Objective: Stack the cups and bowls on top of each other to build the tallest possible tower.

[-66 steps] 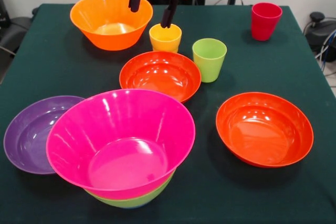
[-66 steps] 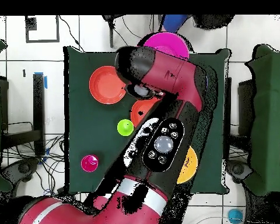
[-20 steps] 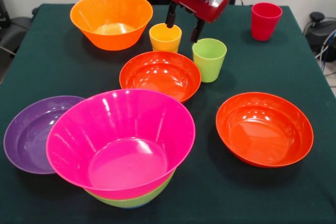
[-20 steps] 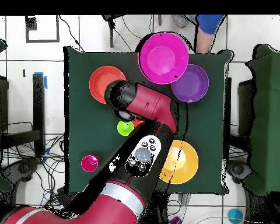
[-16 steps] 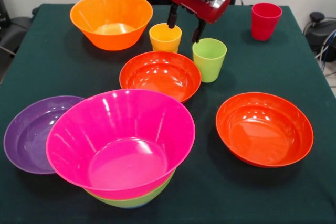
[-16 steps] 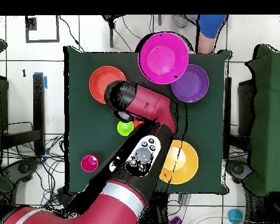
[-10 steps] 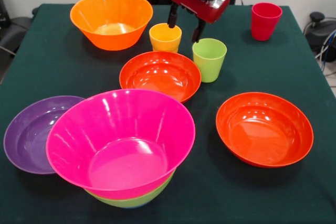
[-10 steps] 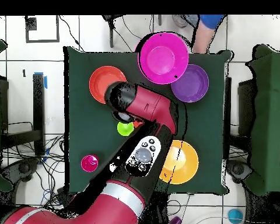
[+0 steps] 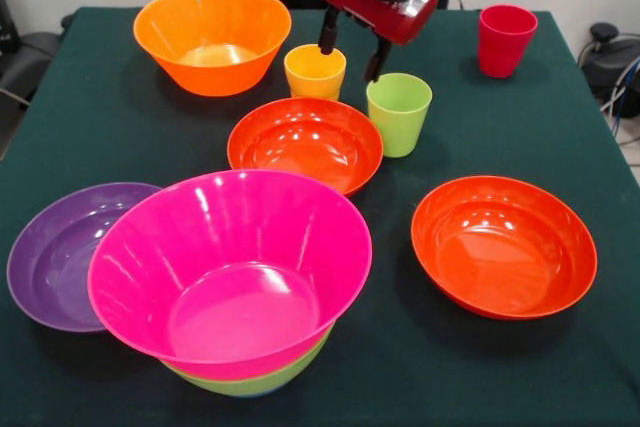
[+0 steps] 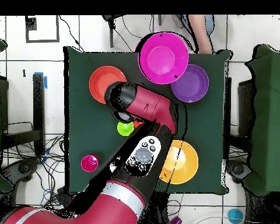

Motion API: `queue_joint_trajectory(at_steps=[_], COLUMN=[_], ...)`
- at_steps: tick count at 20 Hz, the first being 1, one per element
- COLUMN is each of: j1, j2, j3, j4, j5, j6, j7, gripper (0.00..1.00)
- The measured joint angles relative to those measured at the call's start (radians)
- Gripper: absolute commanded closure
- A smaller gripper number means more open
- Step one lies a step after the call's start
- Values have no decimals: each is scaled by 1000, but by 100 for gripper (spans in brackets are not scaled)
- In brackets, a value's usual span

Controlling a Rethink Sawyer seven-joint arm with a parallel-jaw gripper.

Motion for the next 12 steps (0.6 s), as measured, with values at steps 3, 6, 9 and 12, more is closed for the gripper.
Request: queue_joint_trajectory(at_steps=[3,6,9,12], j1=[-1,-5,-13,-27], j2=[1,2,2,2], j3=[3,10,26,50], j4=[2,5,17,40], j5=[0,1,5,8], j6=[-22,-54,-111,-173], j7=[0,0,0,0], gripper=[0,0,0,0])
